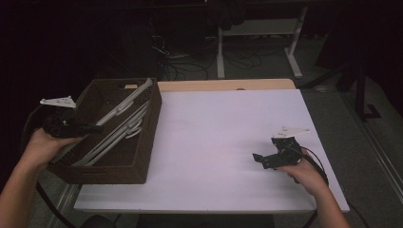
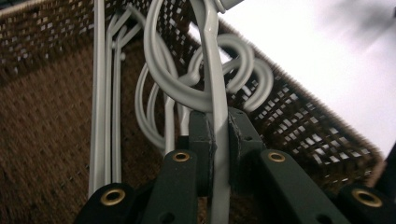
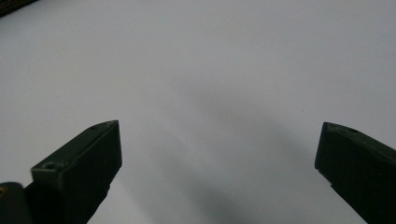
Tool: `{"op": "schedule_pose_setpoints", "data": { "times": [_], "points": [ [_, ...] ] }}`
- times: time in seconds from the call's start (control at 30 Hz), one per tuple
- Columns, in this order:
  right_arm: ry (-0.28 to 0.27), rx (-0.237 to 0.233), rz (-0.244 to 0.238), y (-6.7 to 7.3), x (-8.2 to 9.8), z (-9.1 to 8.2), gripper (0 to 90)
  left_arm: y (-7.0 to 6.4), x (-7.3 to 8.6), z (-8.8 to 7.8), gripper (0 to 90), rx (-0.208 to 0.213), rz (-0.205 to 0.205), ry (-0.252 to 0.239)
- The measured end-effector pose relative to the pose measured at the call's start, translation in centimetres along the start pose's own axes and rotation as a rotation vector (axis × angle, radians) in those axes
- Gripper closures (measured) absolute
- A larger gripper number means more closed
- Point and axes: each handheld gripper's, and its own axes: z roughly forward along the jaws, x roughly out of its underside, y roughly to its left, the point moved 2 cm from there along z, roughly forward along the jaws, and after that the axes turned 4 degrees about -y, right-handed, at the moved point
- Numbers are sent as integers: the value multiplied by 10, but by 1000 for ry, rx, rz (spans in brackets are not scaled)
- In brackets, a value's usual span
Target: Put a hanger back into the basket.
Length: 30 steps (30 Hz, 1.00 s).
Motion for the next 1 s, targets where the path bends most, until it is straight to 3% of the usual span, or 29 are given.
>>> {"op": "schedule_pose_setpoints", "data": {
  "times": [0.13, 0.27, 0.3, 0.37, 0.53, 0.7, 1.0],
  "points": [
    [1, -2, -3, 0, 0, 0, 5, 6, 6, 14, 820, -8, -10, 37],
    [-4, 1, 2, -1, 0, -2, 6, 11, 14, 21, 814, 7, -18, 39],
    [-4, 2, 2, -1, 0, -2, 5, 12, 16, 21, 802, -6, -22, 39],
    [-4, 1, 1, -1, 0, -2, 5, 15, 18, 20, 612, -43, -39, 10],
    [-4, -3, -9, 1, -1, -2, 5, 15, 14, 15, 458, -35, -65, -53],
    [-9, -5, -8, 2, -3, -4, 5, -2, 4, 18, 318, 16, -62, -130],
    [-42, -26, -28, 8, -16, -15, 6, -57, -12, 42, 182, 112, -14, -245]
  ]
}}
